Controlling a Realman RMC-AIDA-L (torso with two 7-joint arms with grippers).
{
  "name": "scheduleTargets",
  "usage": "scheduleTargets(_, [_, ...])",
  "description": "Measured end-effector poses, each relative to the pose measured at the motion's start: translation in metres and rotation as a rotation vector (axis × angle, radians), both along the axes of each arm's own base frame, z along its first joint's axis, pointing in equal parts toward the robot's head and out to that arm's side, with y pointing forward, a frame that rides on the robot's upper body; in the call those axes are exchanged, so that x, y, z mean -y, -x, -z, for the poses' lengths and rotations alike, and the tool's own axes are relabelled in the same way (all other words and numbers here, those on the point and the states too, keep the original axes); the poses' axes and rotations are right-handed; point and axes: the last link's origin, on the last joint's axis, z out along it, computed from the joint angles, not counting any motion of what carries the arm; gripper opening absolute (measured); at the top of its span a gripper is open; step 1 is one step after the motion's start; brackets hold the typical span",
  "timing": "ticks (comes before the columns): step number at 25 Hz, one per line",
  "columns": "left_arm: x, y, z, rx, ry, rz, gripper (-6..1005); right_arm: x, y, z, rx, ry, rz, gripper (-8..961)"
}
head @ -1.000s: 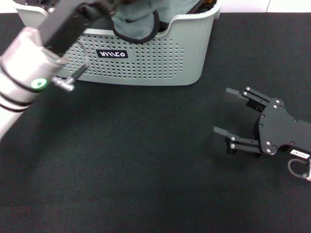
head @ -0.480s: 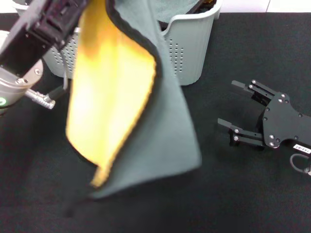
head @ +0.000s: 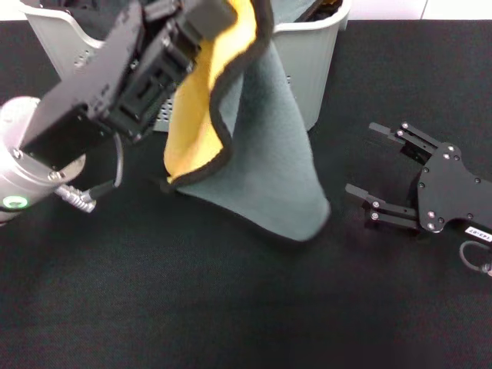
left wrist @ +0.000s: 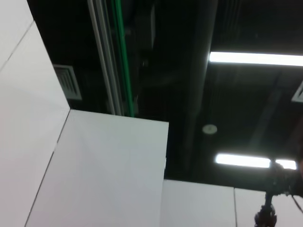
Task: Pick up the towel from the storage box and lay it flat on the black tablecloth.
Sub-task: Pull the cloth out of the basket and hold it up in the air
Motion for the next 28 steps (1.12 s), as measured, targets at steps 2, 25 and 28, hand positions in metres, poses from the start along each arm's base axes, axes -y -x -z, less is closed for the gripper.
scheduleTargets(2, [0.001,0.003,0.002,-0.007,-0.012,-0.011,3,0.001,0.001,-0.001,0.0,-0.004,-0.011,870])
scheduleTargets(25, [0.002,-0.017,0.024,-0.283,0.098,0.251,1,0.016,0.018,-0.024,-0.149,-0.122,-0.199,870])
scheduleTargets(28, [0.002,-0.024,0.025,-0.309,0.116,0.299,1,0.02,0.02,-0.031,-0.185,-0.147,-0.232,870])
